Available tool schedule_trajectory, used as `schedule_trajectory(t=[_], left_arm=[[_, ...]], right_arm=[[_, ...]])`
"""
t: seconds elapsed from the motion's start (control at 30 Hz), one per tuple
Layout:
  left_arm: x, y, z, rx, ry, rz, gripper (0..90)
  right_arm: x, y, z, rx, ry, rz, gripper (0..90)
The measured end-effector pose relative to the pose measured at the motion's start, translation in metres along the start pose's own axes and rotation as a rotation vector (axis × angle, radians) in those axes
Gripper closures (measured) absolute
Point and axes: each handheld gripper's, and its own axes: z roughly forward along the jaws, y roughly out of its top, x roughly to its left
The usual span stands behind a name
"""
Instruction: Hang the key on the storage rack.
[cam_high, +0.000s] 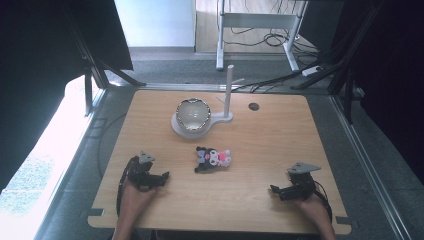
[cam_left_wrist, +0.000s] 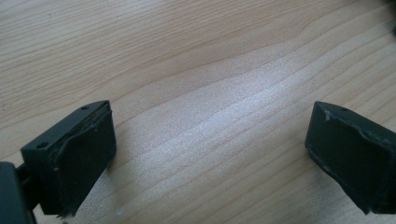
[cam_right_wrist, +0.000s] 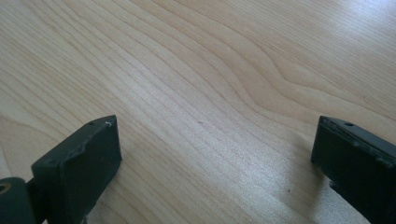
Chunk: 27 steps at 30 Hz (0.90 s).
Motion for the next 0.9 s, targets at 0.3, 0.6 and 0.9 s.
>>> schedule_trajectory(t=[0.3,0.6,0.9], left_arm=[[0.0000,0.0000,0.0000,0.000,0.000,0.000,1.9],[0.0000,0.0000,0.0000,0.000,0.000,0.000,1.9],[0.0000,0.0001,0.0000,0.000,-0.001,0.000,1.9]], right_arm=[[-0.0001,0.0000,0.0000,0.000,0.001,0.000,1.4],[0.0000,0.0001,0.0000,0.002,0.002,-0.001,0.9],[-0.0005,0.0024,0.0003,0.022,0.012,-0.006,0.0]])
